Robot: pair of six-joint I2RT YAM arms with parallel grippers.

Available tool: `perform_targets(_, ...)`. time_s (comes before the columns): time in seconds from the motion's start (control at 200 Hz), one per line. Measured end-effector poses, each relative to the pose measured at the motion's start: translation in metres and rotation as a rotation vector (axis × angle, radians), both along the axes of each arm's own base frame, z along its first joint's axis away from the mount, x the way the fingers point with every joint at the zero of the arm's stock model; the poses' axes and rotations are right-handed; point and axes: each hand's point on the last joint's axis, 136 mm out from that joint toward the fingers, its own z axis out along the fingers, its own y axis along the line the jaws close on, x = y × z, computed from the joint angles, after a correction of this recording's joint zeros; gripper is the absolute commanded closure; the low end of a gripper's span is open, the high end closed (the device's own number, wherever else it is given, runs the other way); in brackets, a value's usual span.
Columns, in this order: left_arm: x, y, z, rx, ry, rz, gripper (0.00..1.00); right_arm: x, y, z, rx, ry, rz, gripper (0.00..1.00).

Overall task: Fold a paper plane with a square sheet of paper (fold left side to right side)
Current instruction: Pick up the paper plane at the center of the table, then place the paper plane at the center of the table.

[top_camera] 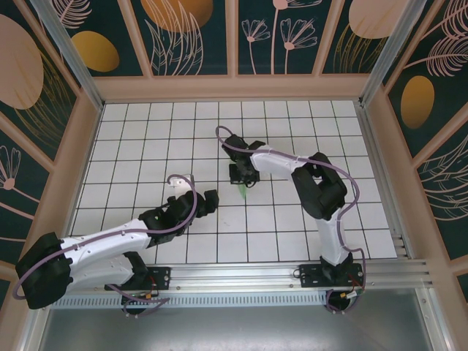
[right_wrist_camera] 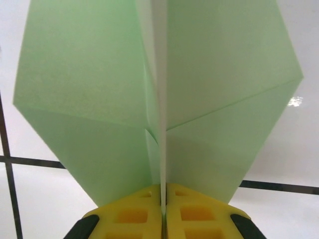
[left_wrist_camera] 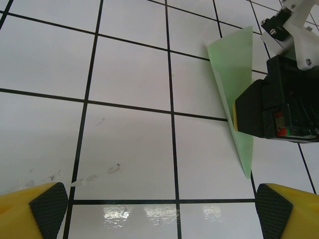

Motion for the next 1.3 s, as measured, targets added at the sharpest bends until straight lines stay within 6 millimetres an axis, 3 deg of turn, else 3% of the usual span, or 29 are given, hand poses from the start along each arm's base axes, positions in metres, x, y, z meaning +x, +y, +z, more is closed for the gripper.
perform_targets(0.345,0.000,0.001,0.000,0.007,-0.005,0.000,0.02,0.009,0.014,0.012,0.005,0.002,-0.010,0.88)
perform_targets(0.641,0.001,0.001,0.002,0.015,-0.011,-0.005,0.01,0.001,0.025,0.000,-0.019,0.042,-0.006,0.87)
perform_targets(0.901,0.001,0.001,0.002,0.015,-0.011,-0.006,0.02,0.001,0.026,-0.002,-0.033,0.057,-0.010,0.80)
perform_targets(1.301,0.003,-0.003,0.007,0.018,-0.014,-0.010,0.02,0.008,0.029,0.015,-0.044,0.032,-0.014,0.67)
